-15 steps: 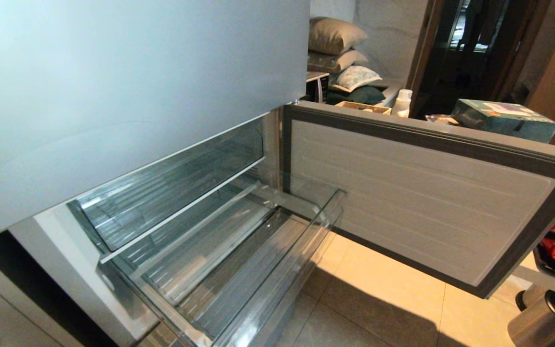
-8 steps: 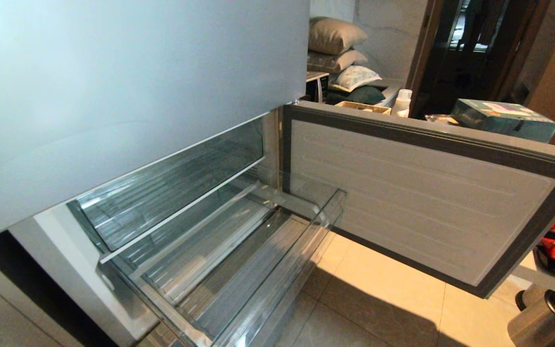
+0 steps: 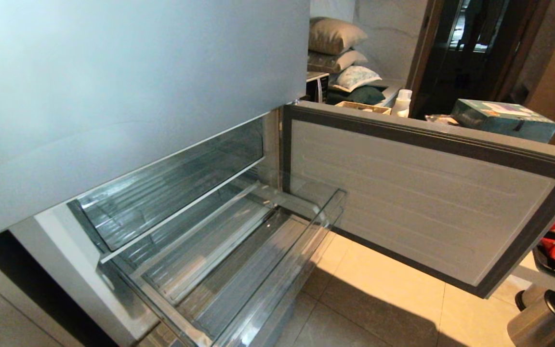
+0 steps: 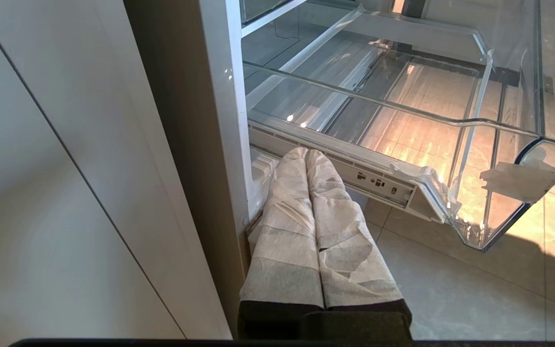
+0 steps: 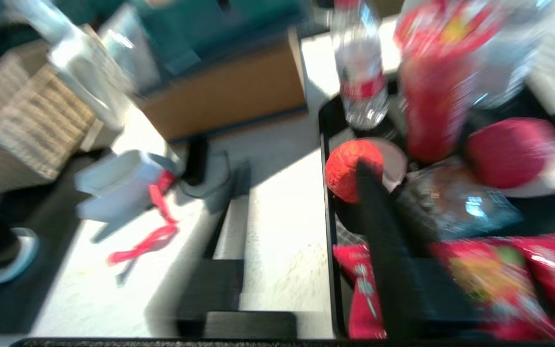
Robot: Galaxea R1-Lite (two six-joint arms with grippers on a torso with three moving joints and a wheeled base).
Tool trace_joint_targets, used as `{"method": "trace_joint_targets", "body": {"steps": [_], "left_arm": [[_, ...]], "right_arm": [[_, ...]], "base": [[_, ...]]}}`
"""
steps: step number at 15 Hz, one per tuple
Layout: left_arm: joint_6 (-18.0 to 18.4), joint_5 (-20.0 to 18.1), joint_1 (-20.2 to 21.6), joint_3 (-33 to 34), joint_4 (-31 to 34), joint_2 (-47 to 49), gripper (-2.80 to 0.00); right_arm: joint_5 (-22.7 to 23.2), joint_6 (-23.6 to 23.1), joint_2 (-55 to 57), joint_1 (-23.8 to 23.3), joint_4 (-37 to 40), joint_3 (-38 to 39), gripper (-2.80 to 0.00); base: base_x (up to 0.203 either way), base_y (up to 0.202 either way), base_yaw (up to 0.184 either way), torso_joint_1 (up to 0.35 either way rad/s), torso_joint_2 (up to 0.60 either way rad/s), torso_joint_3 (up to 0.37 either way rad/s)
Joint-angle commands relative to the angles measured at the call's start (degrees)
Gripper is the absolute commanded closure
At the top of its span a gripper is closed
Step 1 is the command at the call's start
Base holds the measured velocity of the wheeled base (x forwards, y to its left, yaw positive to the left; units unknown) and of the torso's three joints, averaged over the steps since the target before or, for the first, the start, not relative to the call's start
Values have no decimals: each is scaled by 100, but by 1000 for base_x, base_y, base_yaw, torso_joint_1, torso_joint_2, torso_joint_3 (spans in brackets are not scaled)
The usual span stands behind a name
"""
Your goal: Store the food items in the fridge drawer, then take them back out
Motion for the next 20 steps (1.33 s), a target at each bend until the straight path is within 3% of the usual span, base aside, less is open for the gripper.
{"method": "trace_joint_targets", "body": {"steps": [1,3,4,8,10,12,16,20], "left_arm": [[2,1,1,0,3,0,0],[-1,1,1,0,3,0,0],[0,1,1,0,3,0,0],[-1,1,1,0,3,0,0],[-1,1,1,0,3,0,0],[-1,1,1,0,3,0,0],[-1,1,1,0,3,0,0],[-1,1,1,0,3,0,0]], "right_arm": [[-56,-50,-2080,15,2,836,0],[-101,-209,-3397,323,80,1477,0],[-134,-324,-4012,704,146,1787,0],[-654,-1124,-5890,3512,752,3522,0],[-830,-1444,-6383,4193,1322,4637,0],[-900,-1641,-7046,4317,1899,5422,0],[-952,-2032,-8208,4257,3526,5713,0],[-935,-2139,-9334,4000,3543,5727,0]], "base": [[0,0,0,0,0,0],[0,0,0,0,0,0],[0,0,0,0,0,0],[0,0,0,0,0,0],[0,0,0,0,0,0],[0,0,0,0,0,0],[0,0,0,0,0,0],[0,0,0,0,0,0]]}}
